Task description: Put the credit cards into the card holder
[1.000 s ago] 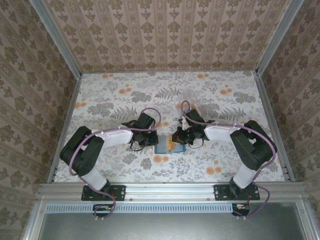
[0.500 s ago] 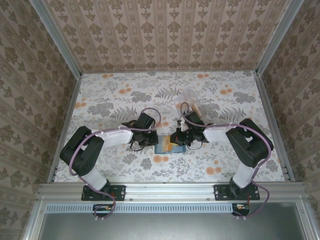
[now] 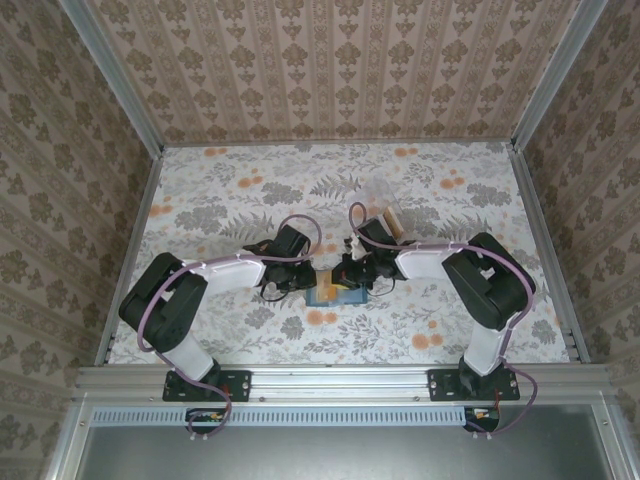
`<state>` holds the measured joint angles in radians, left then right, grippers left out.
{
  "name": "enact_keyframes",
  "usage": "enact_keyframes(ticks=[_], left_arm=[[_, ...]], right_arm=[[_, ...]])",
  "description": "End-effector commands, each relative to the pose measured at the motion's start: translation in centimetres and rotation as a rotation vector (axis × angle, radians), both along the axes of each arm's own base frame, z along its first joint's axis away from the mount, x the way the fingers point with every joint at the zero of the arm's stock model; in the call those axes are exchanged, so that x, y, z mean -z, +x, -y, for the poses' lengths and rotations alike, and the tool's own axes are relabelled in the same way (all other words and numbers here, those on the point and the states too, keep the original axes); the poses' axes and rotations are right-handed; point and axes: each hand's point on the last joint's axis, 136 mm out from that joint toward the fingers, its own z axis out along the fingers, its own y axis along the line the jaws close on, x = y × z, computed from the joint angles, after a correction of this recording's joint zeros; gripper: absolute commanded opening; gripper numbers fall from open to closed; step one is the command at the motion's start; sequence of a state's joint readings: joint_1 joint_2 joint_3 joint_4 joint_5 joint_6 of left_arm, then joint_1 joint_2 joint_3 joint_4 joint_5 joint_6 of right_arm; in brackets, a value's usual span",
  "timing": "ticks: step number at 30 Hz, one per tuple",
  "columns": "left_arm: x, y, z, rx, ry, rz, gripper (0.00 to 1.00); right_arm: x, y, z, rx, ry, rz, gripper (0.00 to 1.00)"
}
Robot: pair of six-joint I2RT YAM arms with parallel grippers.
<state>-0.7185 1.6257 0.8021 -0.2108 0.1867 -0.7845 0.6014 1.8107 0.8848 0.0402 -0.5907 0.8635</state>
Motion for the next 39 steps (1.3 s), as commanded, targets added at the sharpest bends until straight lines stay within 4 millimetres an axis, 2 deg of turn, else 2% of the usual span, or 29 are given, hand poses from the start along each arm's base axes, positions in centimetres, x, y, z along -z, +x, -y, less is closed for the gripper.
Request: enact_keyframes(ticks=[1, 11, 18, 20, 27, 30, 34, 39], left_arm=[[1.8, -1.3, -1.3, 0.004, 0.078, -0.053, 0.20], [2.1, -1.4, -1.4, 0.002, 0.077, -0.059, 0.18], [2.2, -1.5, -1.2, 0.007, 0.072, -0.062, 0.17], [2.1, -1.4, -1.2, 0.007, 0.071, -0.061, 0.17], [2.0, -1.4, -0.9, 0.011, 0.058, -0.060, 0.17], [1.8, -1.3, -0.8, 0.011, 0.054, -0.056, 0.19], [1.7, -1.2, -0.9, 0.005, 0.054, -0.051, 0.26], [1.8, -1.2, -1.1, -0.003, 0.058, -0.051, 0.32]], right_arm=[[1.4, -0.9, -0.4, -0.031, -0.078, -0.019, 0.06], [0.3, -0.9, 2.0, -0.024, -0.231, 0.009, 0.25], [0.0, -0.9, 2.4, -0.026, -0.260, 0.012, 0.29], [0.0, -0.9, 2.5, -0.026, -0.266, 0.013, 0.27], [0.3, -0.8, 1.4, -0.048, -0.238, -0.001, 0.07], [0.2, -0.7, 0.6, -0.060, -0.205, -0.002, 0.06], [0.1, -0.5, -0.4, -0.077, -0.181, -0.003, 0.06], [0.0, -0.5, -1.0, -0.074, -0.158, -0.007, 0.07]])
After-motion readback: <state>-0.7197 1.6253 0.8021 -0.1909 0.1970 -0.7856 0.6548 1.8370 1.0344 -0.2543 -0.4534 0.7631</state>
